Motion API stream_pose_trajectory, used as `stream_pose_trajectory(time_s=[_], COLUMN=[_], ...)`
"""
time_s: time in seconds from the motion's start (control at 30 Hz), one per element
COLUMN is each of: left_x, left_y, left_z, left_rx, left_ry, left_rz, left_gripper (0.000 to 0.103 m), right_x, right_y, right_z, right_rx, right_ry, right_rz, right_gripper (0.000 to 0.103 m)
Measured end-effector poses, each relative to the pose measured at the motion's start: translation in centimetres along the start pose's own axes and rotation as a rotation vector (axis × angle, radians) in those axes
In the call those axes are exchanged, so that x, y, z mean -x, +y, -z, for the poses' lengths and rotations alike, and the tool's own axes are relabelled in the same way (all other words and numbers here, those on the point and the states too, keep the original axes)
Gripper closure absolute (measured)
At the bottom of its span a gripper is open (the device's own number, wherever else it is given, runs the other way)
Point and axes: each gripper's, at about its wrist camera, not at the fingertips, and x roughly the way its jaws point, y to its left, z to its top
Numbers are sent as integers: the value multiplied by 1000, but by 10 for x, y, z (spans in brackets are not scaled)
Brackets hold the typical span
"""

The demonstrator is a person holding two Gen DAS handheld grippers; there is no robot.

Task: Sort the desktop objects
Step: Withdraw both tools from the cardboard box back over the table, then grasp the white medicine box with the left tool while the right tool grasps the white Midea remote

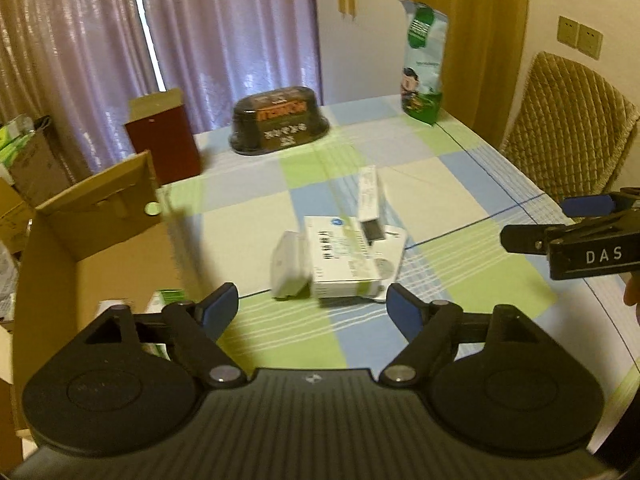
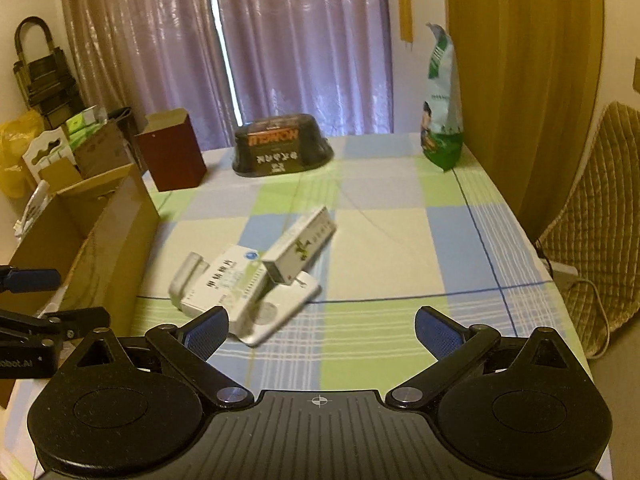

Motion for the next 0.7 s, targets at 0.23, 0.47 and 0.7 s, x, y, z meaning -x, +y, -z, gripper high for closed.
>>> stream_pose_trajectory(time_s=[0.23,0.47,0.7], left_x=[-32,-79,-117], left_y=[-22,-32,-37], left_z=[-1,3,9], left_rx=[-24,-9,-20], left_ry=[15,39,50], left_rz=[15,5,-23], left_gripper=[11,11,11], right_x=[-17,-40,-64], right_y=[-19,-32,-45], right_z=[4,10,16], right_rx=[-40,-59,-76], right_ry=[11,28,39], right_rz=[-12,-21,-15], right_gripper=[1,1,1])
